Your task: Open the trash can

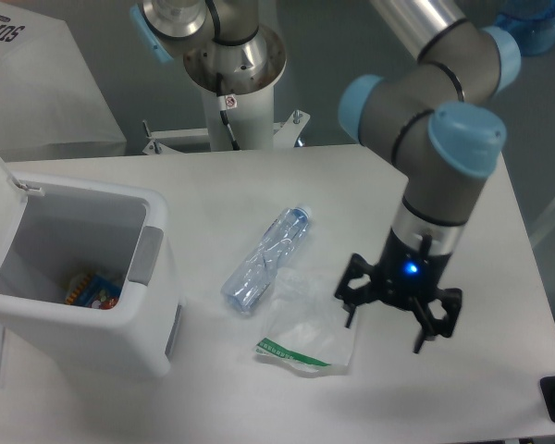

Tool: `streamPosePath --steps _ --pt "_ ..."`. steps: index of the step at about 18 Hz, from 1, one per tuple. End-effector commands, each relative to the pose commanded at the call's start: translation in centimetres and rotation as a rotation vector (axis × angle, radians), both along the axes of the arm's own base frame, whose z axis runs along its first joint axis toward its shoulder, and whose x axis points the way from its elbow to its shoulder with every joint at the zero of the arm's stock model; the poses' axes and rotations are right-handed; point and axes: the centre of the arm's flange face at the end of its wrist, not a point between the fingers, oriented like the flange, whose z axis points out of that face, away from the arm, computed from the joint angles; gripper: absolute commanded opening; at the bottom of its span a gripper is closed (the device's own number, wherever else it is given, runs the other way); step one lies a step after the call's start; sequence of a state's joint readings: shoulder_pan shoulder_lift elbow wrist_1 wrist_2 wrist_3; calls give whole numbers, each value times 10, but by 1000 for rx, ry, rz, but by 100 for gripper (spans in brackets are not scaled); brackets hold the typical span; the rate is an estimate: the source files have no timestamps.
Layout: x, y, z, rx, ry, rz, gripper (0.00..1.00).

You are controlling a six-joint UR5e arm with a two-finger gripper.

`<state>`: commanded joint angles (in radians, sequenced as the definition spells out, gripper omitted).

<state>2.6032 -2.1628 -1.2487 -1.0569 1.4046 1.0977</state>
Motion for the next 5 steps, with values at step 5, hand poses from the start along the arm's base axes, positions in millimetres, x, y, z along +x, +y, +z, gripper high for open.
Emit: streamPosePath --steps 5 --pt "5 3 -25 -106 36 -122 100"
